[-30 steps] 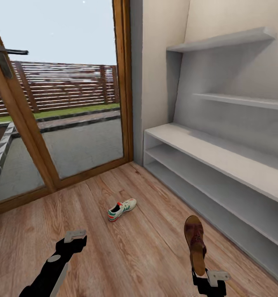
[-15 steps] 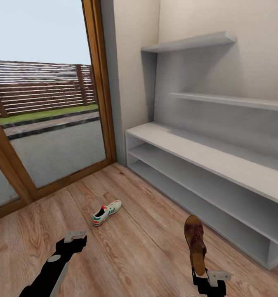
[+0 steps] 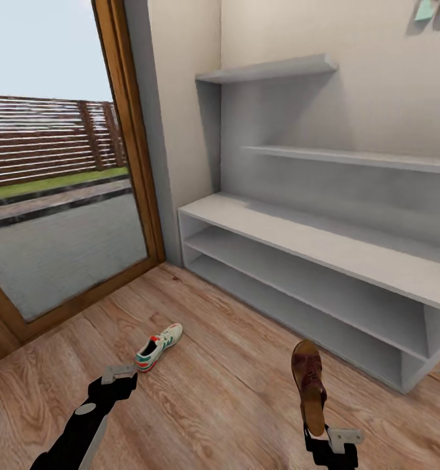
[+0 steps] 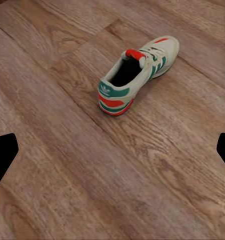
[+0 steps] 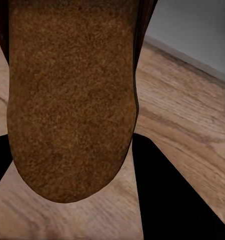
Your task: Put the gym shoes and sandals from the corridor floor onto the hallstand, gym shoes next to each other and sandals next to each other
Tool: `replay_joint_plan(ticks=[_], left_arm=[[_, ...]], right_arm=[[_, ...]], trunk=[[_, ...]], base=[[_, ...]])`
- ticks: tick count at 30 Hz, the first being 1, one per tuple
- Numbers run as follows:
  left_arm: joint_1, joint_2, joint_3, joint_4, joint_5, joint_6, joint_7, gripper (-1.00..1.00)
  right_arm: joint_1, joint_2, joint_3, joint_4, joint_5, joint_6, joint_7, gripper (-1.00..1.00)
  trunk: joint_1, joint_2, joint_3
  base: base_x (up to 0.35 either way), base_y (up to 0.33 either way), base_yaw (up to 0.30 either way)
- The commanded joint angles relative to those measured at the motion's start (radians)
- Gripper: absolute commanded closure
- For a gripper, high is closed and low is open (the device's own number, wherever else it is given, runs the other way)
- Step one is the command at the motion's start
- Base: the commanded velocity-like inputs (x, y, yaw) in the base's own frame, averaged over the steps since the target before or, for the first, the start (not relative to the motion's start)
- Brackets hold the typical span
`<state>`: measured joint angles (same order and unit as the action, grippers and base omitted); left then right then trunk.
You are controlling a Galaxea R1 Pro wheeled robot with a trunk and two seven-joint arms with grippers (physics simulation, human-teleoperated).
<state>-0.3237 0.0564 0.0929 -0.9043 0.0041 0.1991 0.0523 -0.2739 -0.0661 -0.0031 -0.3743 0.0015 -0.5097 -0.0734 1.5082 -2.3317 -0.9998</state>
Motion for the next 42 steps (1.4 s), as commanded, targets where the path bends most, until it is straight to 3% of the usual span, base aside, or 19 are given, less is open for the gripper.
replay_joint_plan(ticks=[1, 15, 31, 42], left_arm=[[0.0, 0.0, -0.001, -0.002, 0.001, 0.005, 0.003, -1.0], [0.0, 0.0, -0.002, -0.002, -0.001, 0.005, 0.003, -1.0], [0.0, 0.0, -0.002, -0.001, -0.001, -0.006, 0.003, -1.0], [0.0, 0.0, -0.002, -0.001, -0.001, -0.007, 0.003, -1.0]], right_arm=[[-0.001, 0.0, 0.0, 0.001, -0.003, -0.003, 0.0, 1.0], [-0.001, 0.0, 0.0, 0.0, -0.003, -0.003, 0.0, 1.0], [-0.001, 0.0, 0.0, 0.001, -0.003, -0.003, 0.0, 1.0], [-0.001, 0.0, 0.0, 0.001, -0.003, -0.003, 0.0, 1.0]], trunk=[[0.0, 0.0, -0.001], [0.0, 0.0, -0.001], [0.0, 0.0, -0.001], [0.0, 0.0, -0.001]], base=[[0.029, 0.303, -0.3], [0.085, 0.268, -0.3], [0.024, 0.038, -0.3], [0.0, 0.256, -0.3]])
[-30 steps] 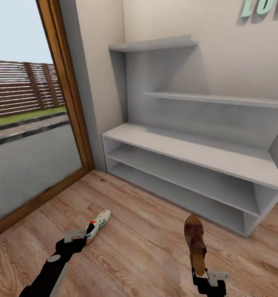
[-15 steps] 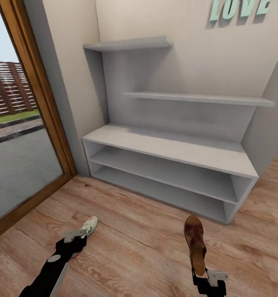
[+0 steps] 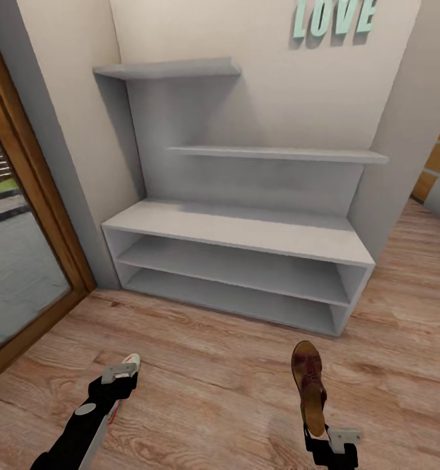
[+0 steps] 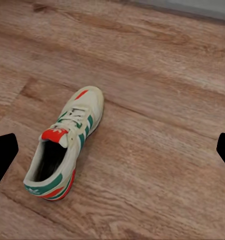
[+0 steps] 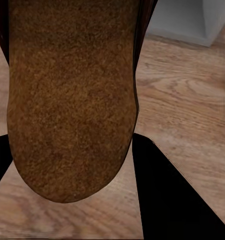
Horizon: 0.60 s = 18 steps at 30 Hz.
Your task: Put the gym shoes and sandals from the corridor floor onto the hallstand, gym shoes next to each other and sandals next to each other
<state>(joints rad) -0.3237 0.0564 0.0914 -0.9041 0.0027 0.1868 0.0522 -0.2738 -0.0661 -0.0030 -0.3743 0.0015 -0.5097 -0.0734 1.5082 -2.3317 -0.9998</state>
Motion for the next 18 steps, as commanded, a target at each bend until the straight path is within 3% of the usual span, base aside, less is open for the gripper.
replay_joint_plan(ticks=[1, 12, 18], left_arm=[[0.0, 0.0, -0.001, -0.002, 0.0, 0.005, 0.003, -1.0], [0.0, 0.0, 0.0, -0.001, 0.0, 0.005, 0.004, -1.0], [0.0, 0.0, -0.001, -0.002, 0.0, 0.005, 0.005, -1.0]], right_arm=[[-0.001, 0.0, 0.0, 0.001, -0.003, -0.003, 0.0, 1.0], [-0.001, 0.0, 0.0, 0.0, -0.003, -0.003, 0.0, 1.0], [-0.001, 0.0, 0.0, 0.0, -0.003, -0.003, 0.0, 1.0]], trunk=[[0.0, 0.0, -0.001], [0.0, 0.0, -0.001], [0.0, 0.0, -0.001]], base=[[0.0, 0.301, -0.3], [0.0, 0.304, -0.299], [0.0, 0.221, -0.039]])
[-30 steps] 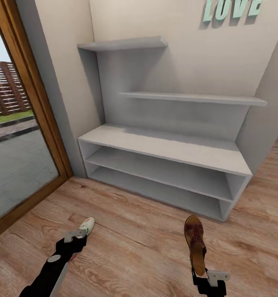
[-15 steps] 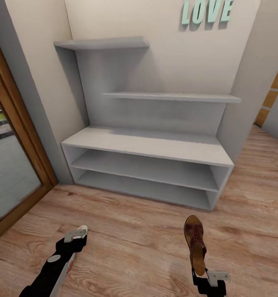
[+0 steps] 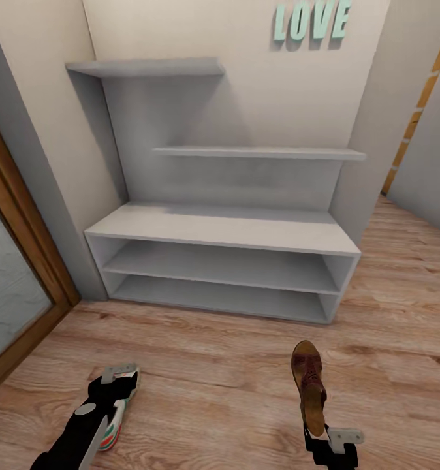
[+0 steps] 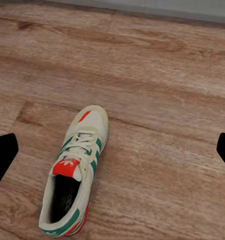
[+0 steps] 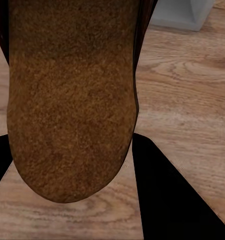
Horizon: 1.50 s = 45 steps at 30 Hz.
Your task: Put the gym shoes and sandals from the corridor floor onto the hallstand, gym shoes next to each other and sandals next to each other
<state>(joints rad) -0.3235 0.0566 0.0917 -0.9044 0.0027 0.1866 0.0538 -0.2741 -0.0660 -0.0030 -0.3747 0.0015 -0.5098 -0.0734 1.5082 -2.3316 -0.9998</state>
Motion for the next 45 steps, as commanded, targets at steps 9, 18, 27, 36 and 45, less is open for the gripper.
replay_joint_plan(ticks=[9, 18, 27, 36, 45], left_arm=[[0.0, 0.0, -0.001, -0.002, 0.0, 0.005, 0.003, -1.0], [0.0, 0.0, -0.001, -0.002, -0.001, 0.005, 0.003, -1.0], [0.0, 0.001, -0.002, -0.002, -0.012, 0.004, 0.011, -1.0], [-0.001, 0.021, 0.0, 0.102, -0.024, -0.09, 0.012, -1.0], [-0.002, 0.028, -0.001, 0.124, -0.024, -0.129, 0.012, -1.0]], right_arm=[[0.0, 0.0, 0.0, 0.0, -0.003, -0.003, 0.0, 1.0], [0.0, 0.001, 0.0, 0.0, -0.004, -0.004, 0.0, 1.0], [0.0, 0.0, -0.002, -0.001, -0.003, -0.004, 0.0, 1.0], [-0.001, 0.0, 0.0, -0.156, 0.0, 0.023, 0.004, 1.0], [0.0, 0.001, 0.002, -0.375, -0.001, 0.232, 0.007, 1.0]], trunk=[[0.0, 0.0, -0.001], [0.0, 0.0, -0.001], [0.0, 0.0, -0.001], [0.0, 0.0, -0.001], [0.0, 0.0, -0.001]], base=[[0.0, 0.028, -0.003], [0.0, 0.001, 0.125], [0.0, 0.0, 0.067], [0.0, 0.0, 0.002], [0.0, 0.0, 0.0]])
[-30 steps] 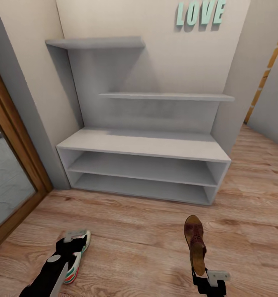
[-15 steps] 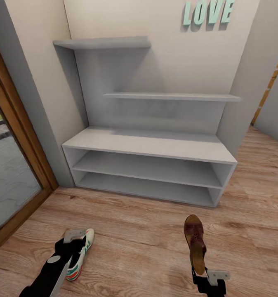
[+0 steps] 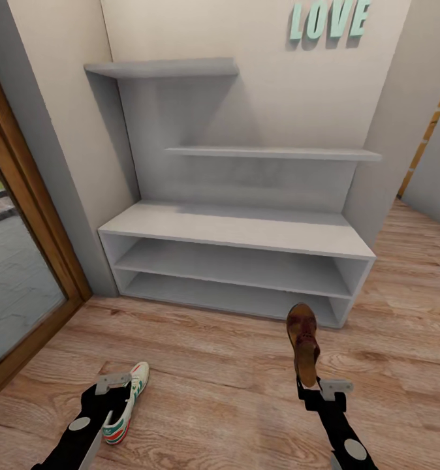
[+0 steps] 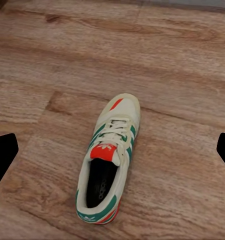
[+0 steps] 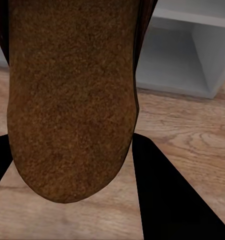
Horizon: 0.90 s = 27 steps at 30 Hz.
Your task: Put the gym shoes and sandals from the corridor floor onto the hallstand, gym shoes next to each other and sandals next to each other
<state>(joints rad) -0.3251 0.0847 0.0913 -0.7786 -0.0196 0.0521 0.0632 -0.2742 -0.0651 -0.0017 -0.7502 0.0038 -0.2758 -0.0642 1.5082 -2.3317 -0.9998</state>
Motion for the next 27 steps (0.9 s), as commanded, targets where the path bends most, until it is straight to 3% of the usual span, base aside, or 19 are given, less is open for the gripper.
replay_joint_plan(ticks=[1, 16, 27], left_arm=[[0.0, 0.0, -0.001, -0.002, -0.002, 0.004, 0.003, -1.0], [0.0, -0.001, -0.002, -0.001, -0.001, 0.001, -0.006, -1.0], [0.0, 0.0, 0.0, -0.001, 0.004, 0.004, -0.006, -1.0]], right_arm=[[0.0, 0.0, 0.002, -0.003, -0.003, 0.003, -0.002, 1.0], [0.0, 0.006, 0.006, 0.046, -0.001, 0.02, 0.0, 1.0], [0.0, 0.009, 0.006, 0.055, -0.003, 0.018, -0.003, 1.0]], trunk=[[0.0, 0.0, -0.001], [0.0, 0.0, -0.001], [0.042, -0.077, -0.035]], base=[[0.0, 0.0, 0.0], [0.0, 0.0, 0.0], [0.0, 0.0, 0.0]])
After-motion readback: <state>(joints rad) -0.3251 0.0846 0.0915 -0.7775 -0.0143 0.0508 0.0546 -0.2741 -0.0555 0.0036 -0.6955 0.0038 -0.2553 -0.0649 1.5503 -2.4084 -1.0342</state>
